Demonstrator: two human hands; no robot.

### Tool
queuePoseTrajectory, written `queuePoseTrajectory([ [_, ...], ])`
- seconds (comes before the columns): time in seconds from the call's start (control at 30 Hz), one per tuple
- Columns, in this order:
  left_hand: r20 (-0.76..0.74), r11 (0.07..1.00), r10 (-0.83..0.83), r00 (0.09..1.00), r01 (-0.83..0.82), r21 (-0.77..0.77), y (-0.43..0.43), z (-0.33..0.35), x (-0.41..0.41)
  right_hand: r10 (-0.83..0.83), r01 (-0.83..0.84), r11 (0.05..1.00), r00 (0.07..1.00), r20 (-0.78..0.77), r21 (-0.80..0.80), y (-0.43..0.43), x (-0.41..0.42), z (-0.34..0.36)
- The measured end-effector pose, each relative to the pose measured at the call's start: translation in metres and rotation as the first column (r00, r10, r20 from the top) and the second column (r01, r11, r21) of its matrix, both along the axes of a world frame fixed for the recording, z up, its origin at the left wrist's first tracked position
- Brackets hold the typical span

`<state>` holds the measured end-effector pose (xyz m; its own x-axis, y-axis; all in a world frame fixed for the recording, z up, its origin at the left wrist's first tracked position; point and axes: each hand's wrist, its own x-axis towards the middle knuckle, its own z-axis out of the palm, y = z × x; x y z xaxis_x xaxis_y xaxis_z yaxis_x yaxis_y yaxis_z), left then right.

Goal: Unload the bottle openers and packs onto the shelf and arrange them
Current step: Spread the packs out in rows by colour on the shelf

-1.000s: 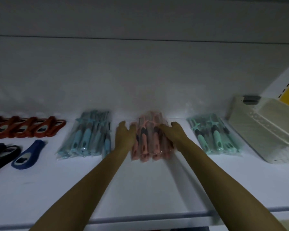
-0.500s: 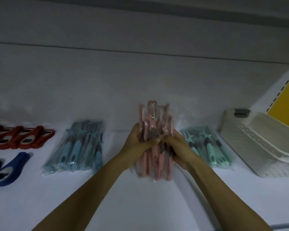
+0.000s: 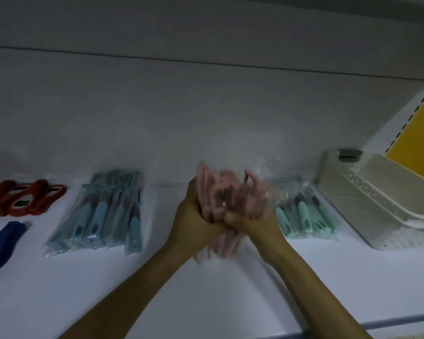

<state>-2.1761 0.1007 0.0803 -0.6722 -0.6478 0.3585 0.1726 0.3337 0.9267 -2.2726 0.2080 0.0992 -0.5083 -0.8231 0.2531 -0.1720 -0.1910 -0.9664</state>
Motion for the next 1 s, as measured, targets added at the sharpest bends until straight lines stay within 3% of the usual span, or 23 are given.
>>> queuePoseTrajectory([
  [0.07, 0.042, 0.998, 0.046, 0.998, -0.047, 0.034, -0.017, 0.001, -0.011, -0.104, 0.109, 0.993, 0.990, 0.100, -0.043, -0.024, -0.008, -0.001],
  [0.13, 0.121, 0.986, -0.008, 0.993, -0.012, 0.163, -0.036, 0.004, -0.022, -0.138, 0.127, 0.990, 0.968, 0.211, 0.067, -0.050, -0.018, 0.000],
  [0.23, 0.255, 0.975, -0.072, 0.964, 0.013, 0.223, -0.053, -0.010, -0.025, -0.119, 0.081, 0.957, 0.985, 0.125, 0.278, -0.070, -0.029, -0.012],
  [0.3, 0.410, 0.996, 0.030, 0.912, -0.063, 0.067, -0.059, -0.026, -0.018, -0.136, 0.156, 0.904, 0.988, -0.079, 0.398, -0.070, -0.034, -0.028],
  [0.37, 0.521, 0.984, 0.161, 0.838, -0.095, -0.150, -0.056, -0.041, -0.008, -0.122, 0.257, 0.871, 0.939, -0.323, 0.419, -0.063, -0.036, -0.041],
  [0.43, 0.424, 0.916, 0.281, 0.861, -0.108, -0.386, -0.047, -0.045, 0.002, -0.133, 0.316, 0.876, 0.885, -0.447, 0.364, -0.054, -0.039, -0.048],
  [0.5, 0.257, 0.805, 0.229, 0.939, -0.034, -0.592, -0.036, -0.040, 0.008, -0.205, 0.334, 0.902, 0.888, -0.411, 0.272, -0.045, -0.037, -0.051],
  [0.57, 0.344, 0.707, 0.156, 0.926, 0.138, -0.694, -0.027, -0.040, 0.011, -0.290, 0.426, 0.873, 0.844, -0.451, 0.236, -0.041, -0.036, -0.054],
  [0.63, 0.497, 0.608, 0.266, 0.826, 0.256, -0.751, -0.024, -0.046, 0.010, -0.283, 0.563, 0.776, 0.713, -0.642, 0.284, -0.038, -0.035, -0.059],
  [0.7, 0.532, 0.561, 0.394, 0.749, 0.263, -0.785, -0.024, -0.055, 0.005, -0.236, 0.628, 0.718, 0.625, -0.744, 0.300, -0.036, -0.034, -0.057],
  [0.8, 0.570, 0.574, 0.470, 0.674, 0.257, -0.777, -0.016, -0.051, -0.005, -0.225, 0.484, 0.792, 0.799, -0.558, 0.373, -0.034, -0.036, -0.043],
  [0.87, 0.547, 0.569, 0.472, 0.691, 0.236, -0.788, -0.010, -0.044, -0.007, -0.224, 0.442, 0.808, 0.841, -0.492, 0.389, -0.030, -0.038, -0.039],
  [0.93, 0.463, 0.457, 0.472, 0.750, 0.241, -0.856, -0.004, -0.039, -0.002, -0.221, 0.444, 0.804, 0.841, -0.494, 0.397, -0.019, -0.037, -0.043],
  [1.0, 0.397, 0.320, 0.468, 0.790, 0.268, -0.909, -0.003, -0.040, 0.000, -0.210, 0.342, 0.858, 0.914, -0.347, 0.382, -0.003, -0.039, -0.049],
])
